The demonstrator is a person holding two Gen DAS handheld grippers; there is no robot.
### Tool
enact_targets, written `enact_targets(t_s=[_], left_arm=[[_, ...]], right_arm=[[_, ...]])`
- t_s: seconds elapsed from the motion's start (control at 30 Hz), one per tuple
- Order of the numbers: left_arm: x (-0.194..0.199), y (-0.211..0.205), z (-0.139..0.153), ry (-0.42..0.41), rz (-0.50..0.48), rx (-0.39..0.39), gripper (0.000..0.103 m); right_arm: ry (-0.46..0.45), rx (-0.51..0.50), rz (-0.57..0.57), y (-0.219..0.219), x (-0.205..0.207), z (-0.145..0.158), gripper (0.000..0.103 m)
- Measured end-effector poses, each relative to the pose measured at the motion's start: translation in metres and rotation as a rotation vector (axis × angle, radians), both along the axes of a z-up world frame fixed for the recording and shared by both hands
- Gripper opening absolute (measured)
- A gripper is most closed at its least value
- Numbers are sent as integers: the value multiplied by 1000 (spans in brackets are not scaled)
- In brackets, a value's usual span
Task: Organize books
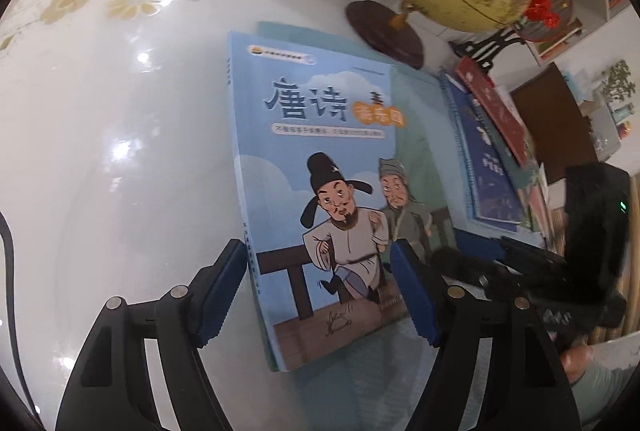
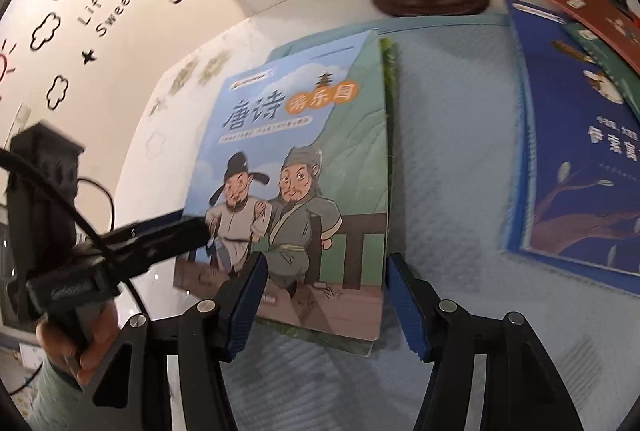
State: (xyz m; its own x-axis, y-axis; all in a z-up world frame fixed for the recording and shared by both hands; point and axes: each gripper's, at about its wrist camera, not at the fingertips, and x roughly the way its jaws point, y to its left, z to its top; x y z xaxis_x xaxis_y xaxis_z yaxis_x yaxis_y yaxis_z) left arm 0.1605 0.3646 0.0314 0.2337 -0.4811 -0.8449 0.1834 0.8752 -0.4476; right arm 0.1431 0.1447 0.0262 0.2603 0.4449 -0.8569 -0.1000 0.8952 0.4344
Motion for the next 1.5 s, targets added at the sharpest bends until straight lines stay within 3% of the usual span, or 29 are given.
enact_targets(t_s=[0.23,0.6,0.87,0.97,1.13,1.5], left_arm=[[7,-29,-3,-23,-27,96,71],[-1,-26,0,-22,43,113,71],[-23,-15,15,-53,145,126,71],[-39,-15,34,-100,185,129,71],[-52,-49,57,-142,155,111,71],[-60,-233,74,-151,-11,44,71]], right_arm=[[9,-54,1,3,-8,8,59],[-75,-259,119,43,-43,24,59],[-56,-169,86,15,-50,35,59],[-63,-132,70,-6,-66,45,60],[-29,-106,24,-50,-85,42,60],[-54,-76,-161,-242,-78,68,61]])
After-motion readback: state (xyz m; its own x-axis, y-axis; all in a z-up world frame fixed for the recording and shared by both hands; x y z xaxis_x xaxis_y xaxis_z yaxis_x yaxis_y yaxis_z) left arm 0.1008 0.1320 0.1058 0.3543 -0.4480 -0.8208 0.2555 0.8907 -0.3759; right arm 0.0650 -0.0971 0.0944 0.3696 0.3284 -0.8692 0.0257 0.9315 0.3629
